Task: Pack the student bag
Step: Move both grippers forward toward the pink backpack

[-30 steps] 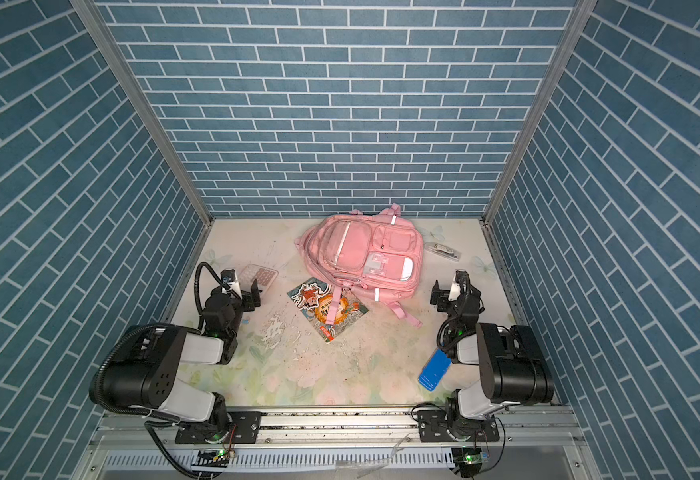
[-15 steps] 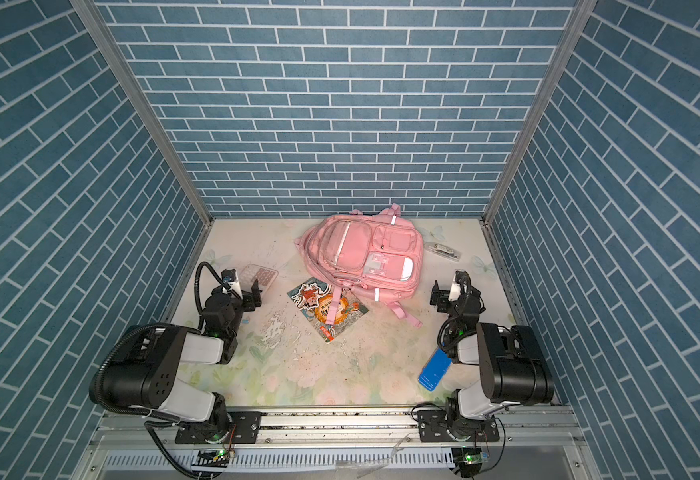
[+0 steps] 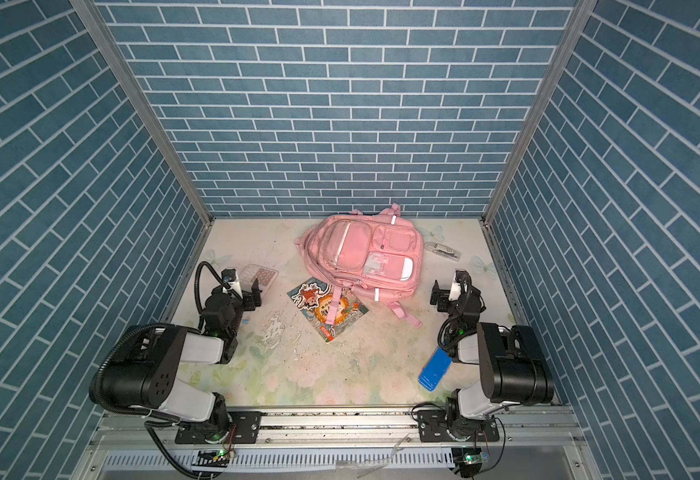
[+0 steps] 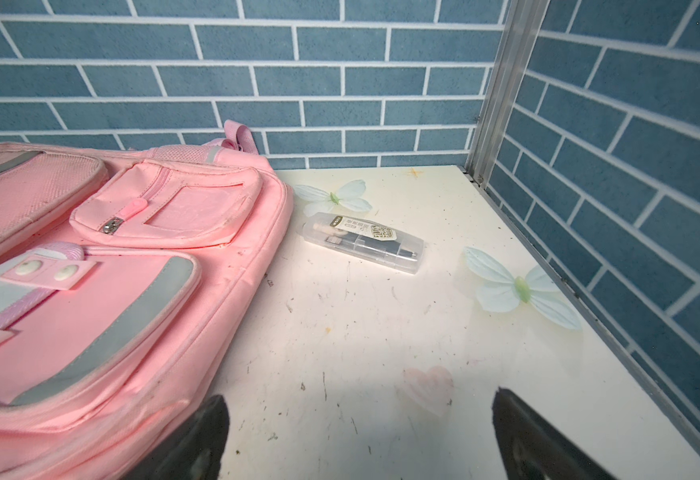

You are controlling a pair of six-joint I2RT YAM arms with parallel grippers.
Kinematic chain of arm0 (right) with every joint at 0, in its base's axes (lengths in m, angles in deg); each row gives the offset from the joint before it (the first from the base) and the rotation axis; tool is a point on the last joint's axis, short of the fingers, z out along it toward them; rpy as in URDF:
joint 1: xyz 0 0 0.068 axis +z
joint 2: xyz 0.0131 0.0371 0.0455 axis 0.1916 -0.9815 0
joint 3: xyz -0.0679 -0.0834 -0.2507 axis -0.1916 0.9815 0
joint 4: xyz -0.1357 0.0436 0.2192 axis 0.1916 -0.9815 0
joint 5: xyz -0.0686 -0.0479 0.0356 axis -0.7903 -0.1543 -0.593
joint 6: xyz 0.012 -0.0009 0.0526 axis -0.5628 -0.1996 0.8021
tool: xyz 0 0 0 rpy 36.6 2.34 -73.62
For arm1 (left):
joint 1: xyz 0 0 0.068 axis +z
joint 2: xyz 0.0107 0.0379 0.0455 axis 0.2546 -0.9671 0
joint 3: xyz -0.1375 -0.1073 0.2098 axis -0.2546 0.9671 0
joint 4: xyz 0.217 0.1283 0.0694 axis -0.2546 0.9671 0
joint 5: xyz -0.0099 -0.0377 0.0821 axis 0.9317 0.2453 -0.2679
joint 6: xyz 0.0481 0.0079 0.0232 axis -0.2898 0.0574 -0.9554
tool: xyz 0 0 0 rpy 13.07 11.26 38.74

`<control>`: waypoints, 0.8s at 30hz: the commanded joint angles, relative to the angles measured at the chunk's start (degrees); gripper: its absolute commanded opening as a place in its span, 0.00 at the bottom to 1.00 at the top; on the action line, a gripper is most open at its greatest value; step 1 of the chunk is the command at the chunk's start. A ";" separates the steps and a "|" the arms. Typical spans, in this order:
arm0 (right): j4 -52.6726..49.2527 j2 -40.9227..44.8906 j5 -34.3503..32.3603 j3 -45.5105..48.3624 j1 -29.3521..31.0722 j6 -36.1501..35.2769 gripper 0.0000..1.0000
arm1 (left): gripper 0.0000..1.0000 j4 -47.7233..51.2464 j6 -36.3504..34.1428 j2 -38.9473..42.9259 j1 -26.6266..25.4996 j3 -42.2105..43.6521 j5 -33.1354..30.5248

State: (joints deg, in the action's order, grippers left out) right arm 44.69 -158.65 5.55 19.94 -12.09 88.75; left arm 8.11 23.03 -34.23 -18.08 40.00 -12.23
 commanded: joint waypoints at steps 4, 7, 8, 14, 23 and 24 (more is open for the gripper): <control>1.18 -0.21 0.60 -0.72 -0.29 -0.31 0.99 | 0.88 -1.39 -0.53 0.11 0.17 -0.78 0.74; 1.27 -0.16 0.57 -0.67 -0.27 -0.35 0.98 | 0.87 -1.48 -0.56 0.18 0.18 -0.68 0.67; 1.34 -0.11 0.62 -0.58 -0.23 -0.35 0.97 | 0.88 -1.60 -0.52 0.20 0.21 -0.68 0.67; -8.80 10.81 0.66 -1.84 -0.19 -0.69 0.93 | 0.87 16.64 0.10 8.16 0.01 -7.38 0.13; -46.95 25.17 3.64 -16.19 11.38 12.42 0.80 | 0.87 62.02 14.72 8.71 -8.44 -37.98 5.92; -47.74 25.22 2.70 -16.25 13.89 12.85 0.79 | 0.87 62.27 16.62 7.38 -9.39 -39.23 7.20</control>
State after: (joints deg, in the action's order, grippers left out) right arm 9.90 -133.71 8.74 3.70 -3.54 96.93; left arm 55.41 32.47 -23.91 -24.57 3.50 -8.31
